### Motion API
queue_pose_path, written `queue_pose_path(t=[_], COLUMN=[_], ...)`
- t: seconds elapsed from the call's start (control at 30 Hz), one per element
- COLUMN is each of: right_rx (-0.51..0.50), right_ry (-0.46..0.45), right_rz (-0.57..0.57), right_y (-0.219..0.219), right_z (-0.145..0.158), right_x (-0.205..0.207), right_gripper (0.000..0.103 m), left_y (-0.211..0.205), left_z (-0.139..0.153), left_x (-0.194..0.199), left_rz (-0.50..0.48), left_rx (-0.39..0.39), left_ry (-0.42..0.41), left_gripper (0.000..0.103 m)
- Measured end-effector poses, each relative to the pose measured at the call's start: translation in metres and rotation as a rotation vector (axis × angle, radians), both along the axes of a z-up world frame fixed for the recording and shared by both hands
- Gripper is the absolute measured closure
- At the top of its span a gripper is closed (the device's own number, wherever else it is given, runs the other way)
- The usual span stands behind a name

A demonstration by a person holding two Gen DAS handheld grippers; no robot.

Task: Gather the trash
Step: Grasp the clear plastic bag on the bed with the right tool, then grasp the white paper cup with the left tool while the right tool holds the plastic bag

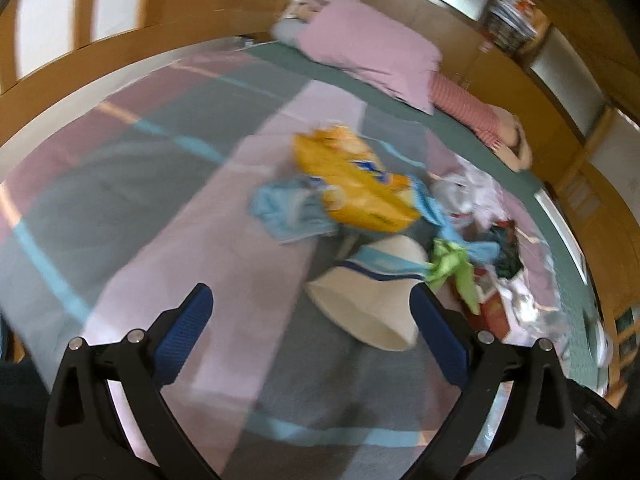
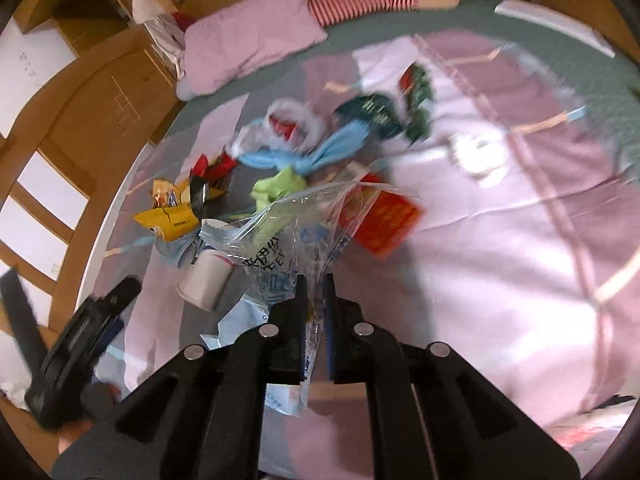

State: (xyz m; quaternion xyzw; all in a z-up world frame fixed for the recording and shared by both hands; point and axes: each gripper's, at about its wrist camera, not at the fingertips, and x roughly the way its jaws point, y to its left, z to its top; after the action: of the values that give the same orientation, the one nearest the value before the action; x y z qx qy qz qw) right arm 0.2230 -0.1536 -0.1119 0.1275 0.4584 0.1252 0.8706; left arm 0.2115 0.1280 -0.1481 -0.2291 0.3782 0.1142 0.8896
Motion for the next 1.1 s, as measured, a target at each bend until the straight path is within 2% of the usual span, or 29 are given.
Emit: queue_pose_path(t=[0.13,0.2,0.33,0.4,0.47,0.57,0.63,0.73,0.77,0.8,0.87,1.03,1.07,1.1], right_rx=[0.013,0.023,0.091,0.119,0.114,0.121,0.122,0.097,0.097,0.096,0.093,0.093,0.093,0.095], right_ry=[-0.030,-0.038,-0.010,0.006,0.004,0.003,0.003,-0.006,-0.005,-0.004,-0.002,0.005,0.008,0.012], right_rz=[-0.040,-0.057,-0.101,-0.113,-0.120,-0.132,-0.127,-0.107,-0.103,-0.100,-0.095,-0.084,-0.084,-0.085], right_y=[-0.034,-0.045,-0.070,-0.077,-0.078,-0.077,-0.074,-0.063,-0.062,-0.060,-0.057,-0.051,-0.051,-0.051], right_z=[0.009,0.011,0.006,0.001,0.000,-0.002,-0.002,-0.003,-0.004,-0.004,-0.005,-0.007,-0.008,-0.010], right_x=[-0.024,-0.035,-0.058,-0.064,-0.065,-0.065,-0.065,-0.068,-0.069,-0.070,-0.070,-0.070,-0.070,-0.070], right_gripper=[0.095,0.095,0.094,0.094,0.094,0.094,0.094,0.095,0.095,0.094,0.094,0.095,0.095,0.095], left_y=[-0.026,-0.033,-0.040,-0.042,-0.040,-0.040,-0.042,-0.040,-0.040,-0.039,-0.042,-0.049,-0.051,-0.053], left_z=[-0.008,-0.012,-0.025,-0.032,-0.033,-0.031,-0.031,-0.030,-0.029,-0.027,-0.027,-0.027,-0.026,-0.026], left_x=[0.028,0.036,0.054,0.062,0.063,0.060,0.060,0.059,0.056,0.055,0.053,0.049,0.048,0.048], left_rz=[-0.140,-0.153,-0.197,-0.196,-0.184,-0.199,-0.215,-0.226,-0.230,-0.253,-0.276,-0.286,-0.278,-0.275], left_rx=[0.053,0.073,0.052,0.065,0.058,0.040,0.044,0.011,0.001,-0.028,-0.036,0.004,0.031,0.054], left_ry=[0.049,0.061,0.090,0.125,0.115,0.067,0.066,0.045,0.033,0.016,0.020,0.029,0.038,0.050], left_gripper=[0.004,0.004,0.004,0.004,0.004,0.023,0.024,0.028,0.036,0.052,0.059,0.059,0.051,0.024])
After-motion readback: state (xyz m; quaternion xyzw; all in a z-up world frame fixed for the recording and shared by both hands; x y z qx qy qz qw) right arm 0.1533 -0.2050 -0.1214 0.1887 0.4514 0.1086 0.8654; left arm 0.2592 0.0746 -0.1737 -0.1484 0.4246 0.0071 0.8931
